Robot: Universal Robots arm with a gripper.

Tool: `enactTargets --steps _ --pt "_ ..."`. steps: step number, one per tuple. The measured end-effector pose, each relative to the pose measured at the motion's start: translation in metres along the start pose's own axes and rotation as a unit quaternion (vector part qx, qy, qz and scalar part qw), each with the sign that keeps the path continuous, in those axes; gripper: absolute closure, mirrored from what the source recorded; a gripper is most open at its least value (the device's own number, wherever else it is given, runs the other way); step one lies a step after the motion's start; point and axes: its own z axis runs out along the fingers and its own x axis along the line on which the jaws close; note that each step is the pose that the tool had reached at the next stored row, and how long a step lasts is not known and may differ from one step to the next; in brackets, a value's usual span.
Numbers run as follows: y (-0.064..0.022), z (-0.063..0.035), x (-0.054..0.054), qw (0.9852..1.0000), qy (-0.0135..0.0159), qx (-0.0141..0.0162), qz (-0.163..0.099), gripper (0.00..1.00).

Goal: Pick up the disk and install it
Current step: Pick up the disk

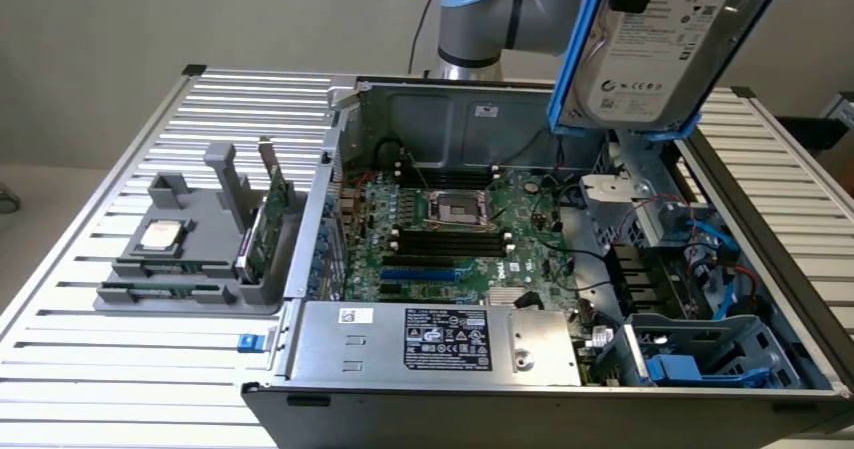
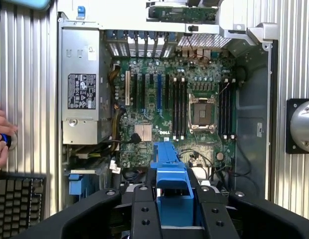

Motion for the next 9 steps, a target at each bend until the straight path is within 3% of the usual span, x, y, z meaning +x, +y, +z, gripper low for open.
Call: enactTargets --steps 9 --pt "-0.0206 -0.0041 0.022 1.0000 0.0050 -0.0004 0.000 0.67"
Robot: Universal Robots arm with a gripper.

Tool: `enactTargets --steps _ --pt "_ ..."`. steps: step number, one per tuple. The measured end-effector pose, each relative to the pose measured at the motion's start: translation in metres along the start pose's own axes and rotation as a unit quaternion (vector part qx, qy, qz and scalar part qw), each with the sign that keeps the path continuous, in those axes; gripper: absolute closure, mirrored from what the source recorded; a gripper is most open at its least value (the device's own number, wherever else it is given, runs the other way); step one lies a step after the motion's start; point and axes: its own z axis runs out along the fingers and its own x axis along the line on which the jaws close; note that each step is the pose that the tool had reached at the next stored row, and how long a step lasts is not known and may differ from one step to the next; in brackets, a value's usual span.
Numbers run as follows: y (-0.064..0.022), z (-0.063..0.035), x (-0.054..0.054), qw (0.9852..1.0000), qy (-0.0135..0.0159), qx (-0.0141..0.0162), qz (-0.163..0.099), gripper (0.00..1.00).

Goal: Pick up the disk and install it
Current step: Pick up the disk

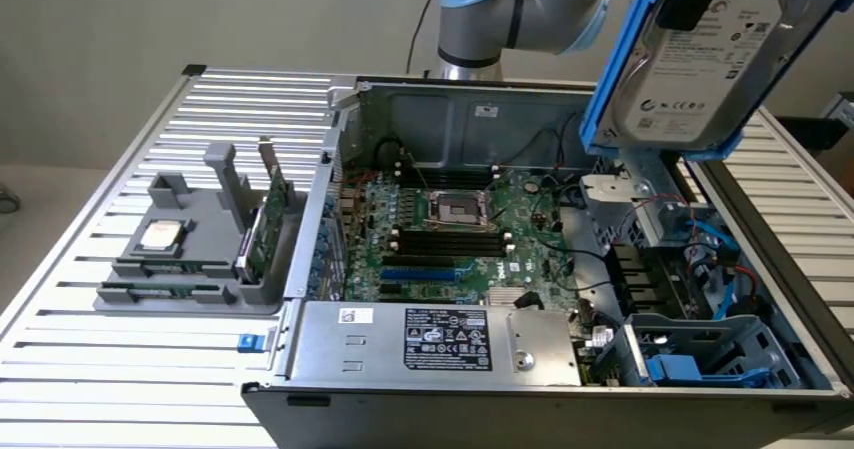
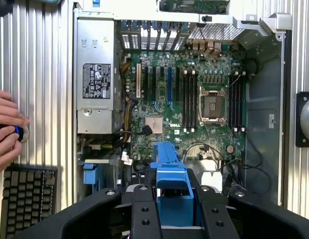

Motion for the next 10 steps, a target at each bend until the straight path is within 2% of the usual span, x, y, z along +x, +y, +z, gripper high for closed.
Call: enactTargets --steps 10 --pt "-0.0254 -0.0037 0.026 1.0000 0.0041 -0.0010 0.000 0.67"
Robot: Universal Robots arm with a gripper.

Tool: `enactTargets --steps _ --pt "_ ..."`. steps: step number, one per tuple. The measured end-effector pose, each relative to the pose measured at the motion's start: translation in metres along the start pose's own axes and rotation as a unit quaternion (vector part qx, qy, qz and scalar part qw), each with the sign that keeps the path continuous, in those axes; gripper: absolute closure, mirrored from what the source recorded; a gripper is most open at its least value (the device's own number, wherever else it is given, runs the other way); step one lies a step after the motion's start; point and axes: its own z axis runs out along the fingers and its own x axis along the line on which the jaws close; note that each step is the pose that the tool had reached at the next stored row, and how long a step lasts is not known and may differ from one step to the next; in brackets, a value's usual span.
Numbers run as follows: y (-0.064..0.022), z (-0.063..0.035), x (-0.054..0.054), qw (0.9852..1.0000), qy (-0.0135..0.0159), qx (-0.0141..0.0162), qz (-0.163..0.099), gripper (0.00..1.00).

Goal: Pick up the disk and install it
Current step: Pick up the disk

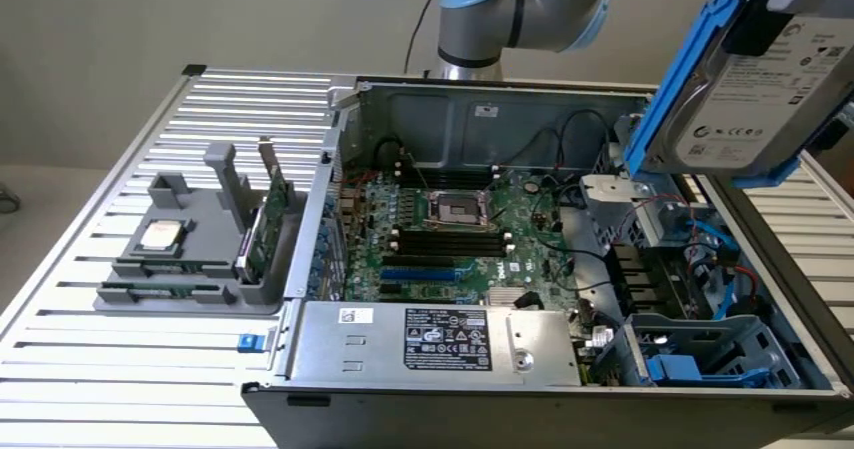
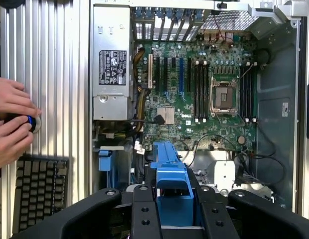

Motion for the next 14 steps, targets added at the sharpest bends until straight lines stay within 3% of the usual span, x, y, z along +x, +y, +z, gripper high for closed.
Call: enactTargets --steps 5,14 --pt "-0.0110 -0.0017 0.015 1.0000 0.0011 -0.0004 0.000 0.67" --pt "-0.0196 -0.0040 0.045 1.0000 0.0074 -0.0007 0.001 0.67"
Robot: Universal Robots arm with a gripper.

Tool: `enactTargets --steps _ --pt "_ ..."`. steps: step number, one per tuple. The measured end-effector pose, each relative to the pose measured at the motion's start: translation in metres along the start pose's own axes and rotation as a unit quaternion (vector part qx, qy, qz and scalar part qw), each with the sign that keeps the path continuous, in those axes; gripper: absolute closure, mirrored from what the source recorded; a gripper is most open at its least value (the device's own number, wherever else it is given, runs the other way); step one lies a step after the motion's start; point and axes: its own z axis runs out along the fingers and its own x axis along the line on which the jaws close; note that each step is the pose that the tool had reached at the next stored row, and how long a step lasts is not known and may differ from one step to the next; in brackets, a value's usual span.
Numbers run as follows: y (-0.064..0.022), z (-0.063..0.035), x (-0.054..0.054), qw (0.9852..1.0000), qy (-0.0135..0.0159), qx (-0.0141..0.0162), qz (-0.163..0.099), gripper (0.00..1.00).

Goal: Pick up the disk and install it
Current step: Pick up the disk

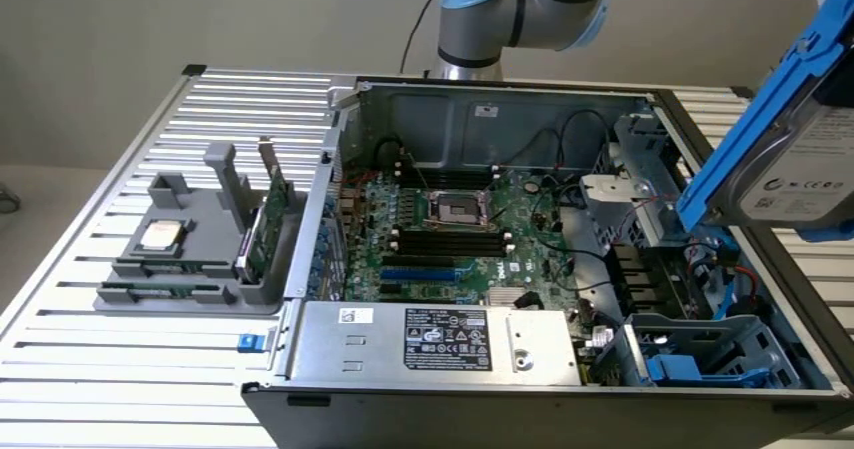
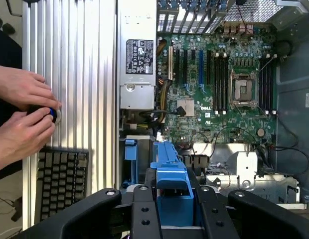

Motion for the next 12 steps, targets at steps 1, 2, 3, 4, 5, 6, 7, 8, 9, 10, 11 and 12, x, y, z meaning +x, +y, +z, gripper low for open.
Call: enactTargets --steps 1,2,3,4,5,6,7,8,9,10,11,12 --pt "-0.0009 -0.0001 0.004 1.0000 0.0004 0.0000 0.000 0.67" --pt "-0.0017 0.0000 0.007 1.0000 0.0007 0.0000 0.000 0.67" --pt "-0.0024 0.0004 0.010 1.0000 0.0009 0.0000 0.000 0.67" --pt "-0.0031 0.0014 0.013 1.0000 0.0010 0.0000 0.000 0.67" --pt "-0.0040 0.0028 0.014 1.0000 0.0012 0.0000 0.000 0.67" --pt "-0.0049 0.0043 0.015 1.0000 0.0015 0.0000 0.000 0.67" --pt "-0.0055 0.0059 0.016 1.0000 0.0018 0.0000 0.000 0.67" --pt "-0.0059 0.0077 0.016 1.0000 0.0021 0.0000 0.000 0.67" --pt "-0.0062 0.0096 0.017 1.0000 0.0022 0.0000 0.000 0.67" --pt "-0.0065 0.0114 0.017 1.0000 0.0025 0.0000 0.000 0.67" --pt "-0.0068 0.0132 0.017 1.0000 0.0027 0.0000 0.000 0.67" --pt "-0.0071 0.0150 0.018 1.0000 0.0030 0.0000 0.000 0.67"
